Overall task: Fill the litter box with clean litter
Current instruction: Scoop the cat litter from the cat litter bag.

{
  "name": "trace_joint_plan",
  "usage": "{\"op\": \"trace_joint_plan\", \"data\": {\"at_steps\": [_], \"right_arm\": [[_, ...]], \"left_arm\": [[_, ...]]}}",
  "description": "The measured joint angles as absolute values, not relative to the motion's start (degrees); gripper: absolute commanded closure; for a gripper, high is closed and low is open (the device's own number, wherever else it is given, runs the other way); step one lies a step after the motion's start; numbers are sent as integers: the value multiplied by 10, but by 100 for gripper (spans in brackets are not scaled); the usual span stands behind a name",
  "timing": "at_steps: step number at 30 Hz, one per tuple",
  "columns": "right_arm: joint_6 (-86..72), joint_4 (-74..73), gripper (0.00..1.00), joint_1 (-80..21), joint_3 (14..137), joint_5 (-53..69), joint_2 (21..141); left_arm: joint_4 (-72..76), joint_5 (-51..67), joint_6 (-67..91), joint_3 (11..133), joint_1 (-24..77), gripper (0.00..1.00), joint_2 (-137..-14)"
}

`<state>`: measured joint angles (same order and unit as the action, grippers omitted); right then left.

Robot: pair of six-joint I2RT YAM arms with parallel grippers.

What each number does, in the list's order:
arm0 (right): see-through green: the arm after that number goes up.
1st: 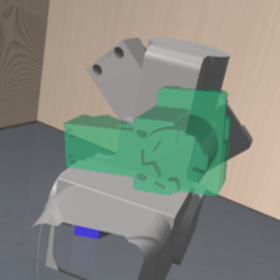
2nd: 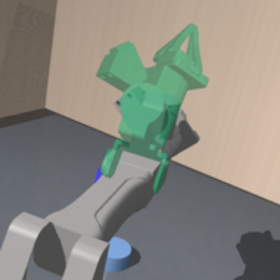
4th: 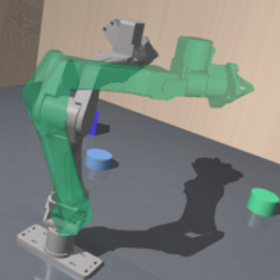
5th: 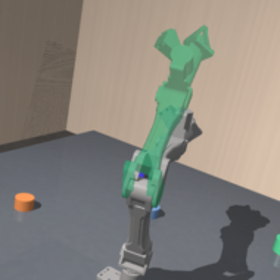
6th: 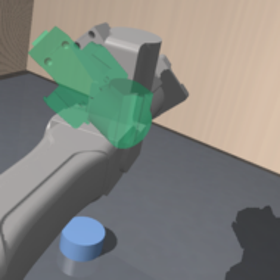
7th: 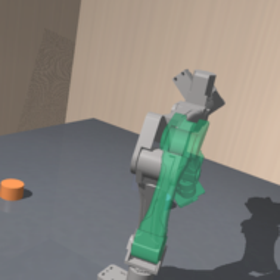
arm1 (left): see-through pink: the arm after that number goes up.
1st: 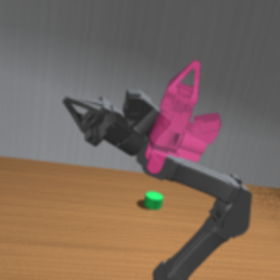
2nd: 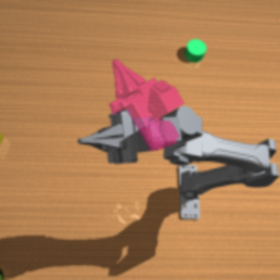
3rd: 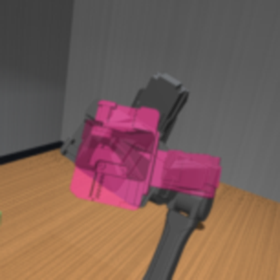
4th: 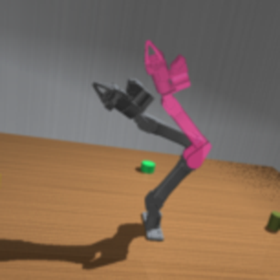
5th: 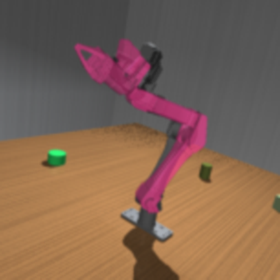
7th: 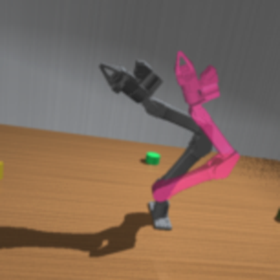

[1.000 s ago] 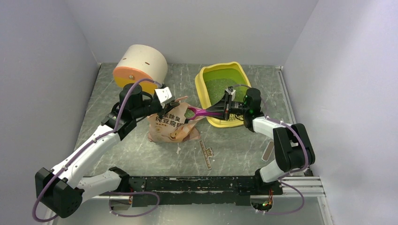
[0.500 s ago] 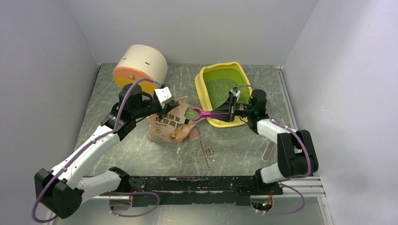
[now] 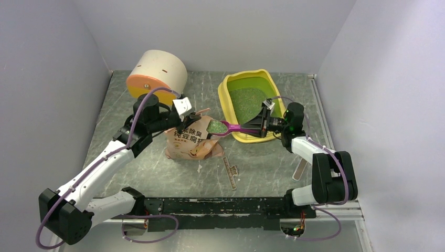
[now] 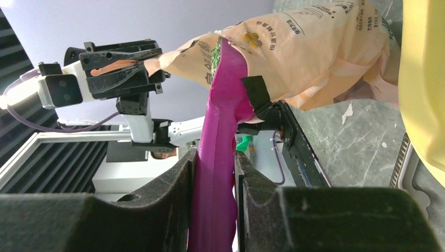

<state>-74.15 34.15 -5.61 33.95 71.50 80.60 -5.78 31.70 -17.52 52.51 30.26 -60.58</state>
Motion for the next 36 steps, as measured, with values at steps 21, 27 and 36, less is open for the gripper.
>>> {"op": "trace_joint_plan", "data": {"at_steps": [21,27,36], "right_arm": [[-766,361,100,-16,335,744,782],[-749,337,100,-7,335,750,774],[-725,302,100,3,335,756,768]], "left_arm": [[-43,306,-155,525,303,95,-619],[-37,301,-151,525,303,95,-623],[-33,302,-146,526,303,95,-627]]}}
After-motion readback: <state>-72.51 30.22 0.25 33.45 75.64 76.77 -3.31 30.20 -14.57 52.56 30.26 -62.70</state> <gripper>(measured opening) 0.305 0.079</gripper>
